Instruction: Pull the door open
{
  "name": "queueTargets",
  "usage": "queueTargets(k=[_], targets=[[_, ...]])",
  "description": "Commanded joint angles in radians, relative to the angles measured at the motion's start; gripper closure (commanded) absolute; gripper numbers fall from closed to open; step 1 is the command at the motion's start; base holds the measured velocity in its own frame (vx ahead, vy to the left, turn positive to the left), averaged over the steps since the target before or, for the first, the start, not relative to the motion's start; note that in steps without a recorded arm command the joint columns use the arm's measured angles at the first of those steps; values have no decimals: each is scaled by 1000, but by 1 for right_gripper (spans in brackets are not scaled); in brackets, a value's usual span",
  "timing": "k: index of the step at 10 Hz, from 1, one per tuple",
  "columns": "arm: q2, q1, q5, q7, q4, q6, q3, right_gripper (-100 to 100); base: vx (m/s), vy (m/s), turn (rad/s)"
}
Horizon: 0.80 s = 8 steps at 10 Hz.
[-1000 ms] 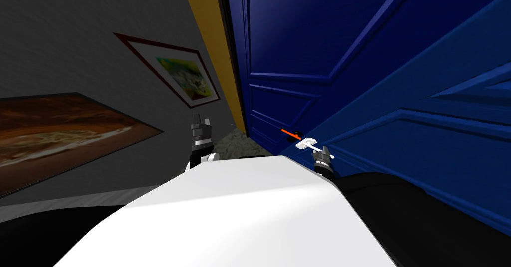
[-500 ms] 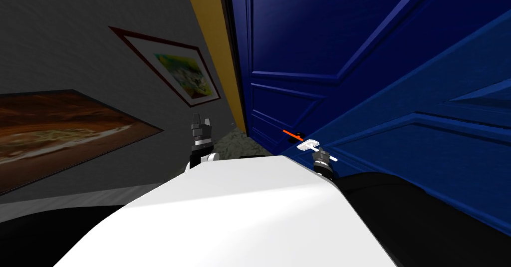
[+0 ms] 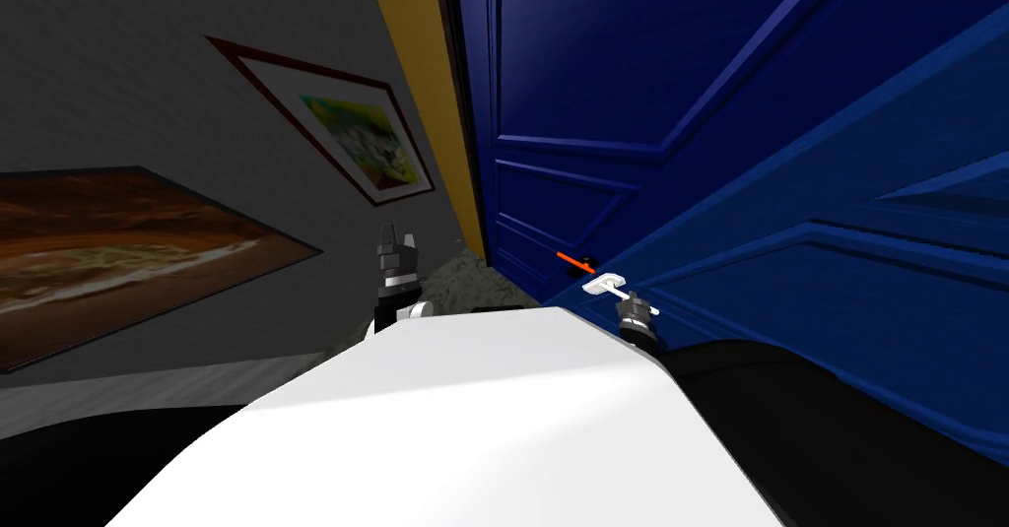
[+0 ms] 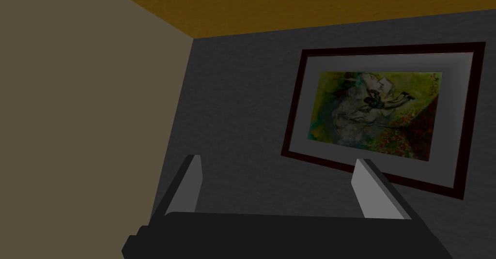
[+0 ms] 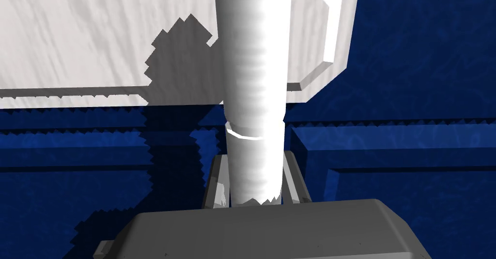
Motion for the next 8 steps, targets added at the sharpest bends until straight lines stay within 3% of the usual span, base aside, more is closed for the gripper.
queueTargets(k=[1, 4, 8], targets=[[-7, 17, 0, -4, 8, -1, -8, 100, -156, -23, -17], [-15, 36, 13, -23, -9, -22, 26, 100, -210, -6, 66], [-26, 50, 36, -52, -44, -56, 94, 100, -186, 67, 78]])
